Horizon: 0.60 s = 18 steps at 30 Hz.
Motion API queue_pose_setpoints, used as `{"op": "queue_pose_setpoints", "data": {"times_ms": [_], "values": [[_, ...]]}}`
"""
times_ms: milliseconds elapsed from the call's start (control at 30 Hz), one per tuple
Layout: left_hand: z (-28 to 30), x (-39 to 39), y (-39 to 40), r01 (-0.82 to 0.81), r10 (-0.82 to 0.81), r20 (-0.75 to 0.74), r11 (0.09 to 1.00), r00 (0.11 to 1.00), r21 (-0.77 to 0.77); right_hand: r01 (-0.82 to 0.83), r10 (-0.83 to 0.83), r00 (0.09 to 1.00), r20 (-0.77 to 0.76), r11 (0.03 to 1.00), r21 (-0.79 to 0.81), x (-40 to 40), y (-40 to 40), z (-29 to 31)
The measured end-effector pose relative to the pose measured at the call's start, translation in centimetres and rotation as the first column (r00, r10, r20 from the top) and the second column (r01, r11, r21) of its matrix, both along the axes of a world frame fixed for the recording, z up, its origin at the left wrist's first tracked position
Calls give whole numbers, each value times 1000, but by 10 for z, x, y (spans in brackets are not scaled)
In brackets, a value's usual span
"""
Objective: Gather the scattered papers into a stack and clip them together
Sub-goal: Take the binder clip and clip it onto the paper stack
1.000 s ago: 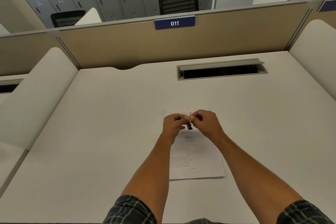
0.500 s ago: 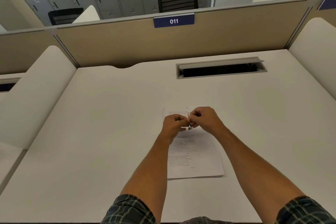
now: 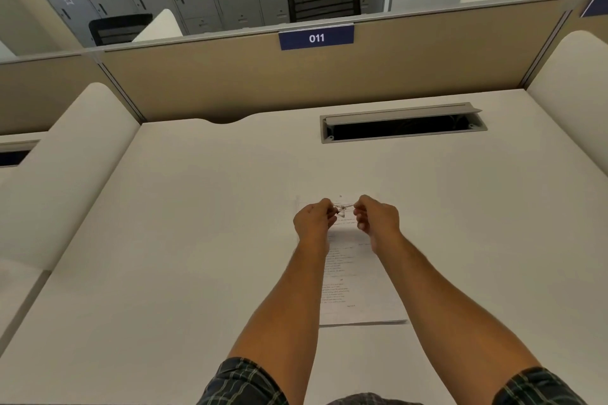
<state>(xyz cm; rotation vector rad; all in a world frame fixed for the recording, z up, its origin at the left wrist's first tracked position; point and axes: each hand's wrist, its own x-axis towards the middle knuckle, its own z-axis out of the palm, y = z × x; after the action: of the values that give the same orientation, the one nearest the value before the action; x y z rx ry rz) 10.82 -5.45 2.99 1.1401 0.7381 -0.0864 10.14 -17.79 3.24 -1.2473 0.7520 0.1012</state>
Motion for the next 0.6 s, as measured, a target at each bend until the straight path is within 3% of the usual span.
{"op": "queue_pose_setpoints", "data": {"times_ms": [67,133,300,500,600], "values": [[1,1,-2,-61,62,-56,998,997,6,85,-80,996,-46,986,141,0,3,2],[5,3,-2,-47,42,-57,995,997,-90,138,-131,990,-47,963,230,0,4,3],[7,6,6,22,-35,-60,980,998,-197,83,-78,997,-29,915,395,0,-10,0],[3,3,8,137,-176,-121,950,977,-281,-34,35,999,8,866,499,2,-8,-2],[6,3,8,172,-223,-103,916,969,-364,-72,69,997,24,887,455,5,-5,-2]]}}
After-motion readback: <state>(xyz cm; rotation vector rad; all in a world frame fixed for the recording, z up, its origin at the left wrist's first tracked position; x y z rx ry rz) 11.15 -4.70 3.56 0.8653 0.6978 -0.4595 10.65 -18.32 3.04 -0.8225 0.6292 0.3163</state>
